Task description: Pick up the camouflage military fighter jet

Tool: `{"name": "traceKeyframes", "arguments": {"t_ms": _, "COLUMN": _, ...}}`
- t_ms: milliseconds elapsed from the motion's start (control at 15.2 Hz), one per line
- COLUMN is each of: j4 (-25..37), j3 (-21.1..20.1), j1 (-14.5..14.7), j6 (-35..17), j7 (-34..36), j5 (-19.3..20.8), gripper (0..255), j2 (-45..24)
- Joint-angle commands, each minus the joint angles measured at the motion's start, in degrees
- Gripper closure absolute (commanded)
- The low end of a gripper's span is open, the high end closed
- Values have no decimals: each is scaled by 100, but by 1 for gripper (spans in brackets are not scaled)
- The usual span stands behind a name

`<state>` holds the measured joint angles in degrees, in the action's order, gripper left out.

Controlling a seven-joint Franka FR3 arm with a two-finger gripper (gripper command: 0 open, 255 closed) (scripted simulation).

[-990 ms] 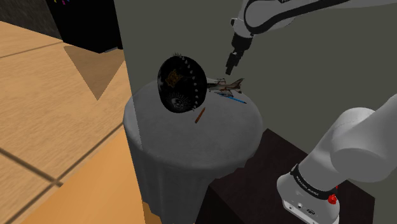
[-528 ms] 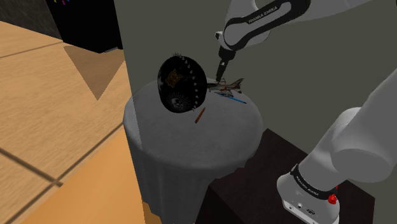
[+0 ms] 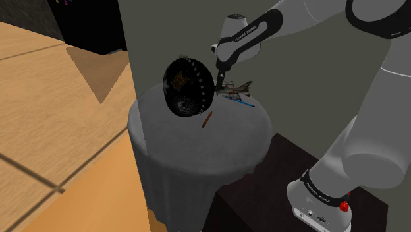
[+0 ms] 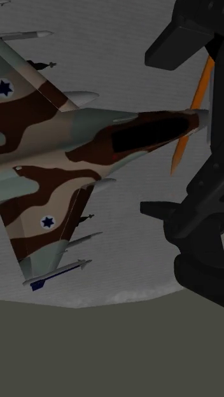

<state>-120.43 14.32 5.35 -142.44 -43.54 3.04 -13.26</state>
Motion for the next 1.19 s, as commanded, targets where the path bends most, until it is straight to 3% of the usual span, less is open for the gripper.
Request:
{"name": "traceKeyframes", "arguments": {"t_ms": 0, "j4": -19, "j3": -11, "j1": -14, "j6": -132, "j7": -31, "j5": -25, "gripper": 0, "j2": -107}}
{"name": "traceKeyframes", "arguments": {"t_ms": 396, "j4": -76, "j3": -33, "j1": -35, "j6": -373, "j7": -46, "j5": -73, "gripper": 0, "j2": -295}}
{"name": "traceKeyframes", "arguments": {"t_ms": 462, "j4": -75, "j3": -33, "j1": -34, "j6": -371, "j7": -45, "j5": -72, "gripper": 255, "j2": -294}}
{"name": "traceKeyframes", "arguments": {"t_ms": 1122, "j4": -62, "j3": -26, "j1": -29, "j6": -306, "j7": -42, "j5": -59, "gripper": 255, "j2": -241}}
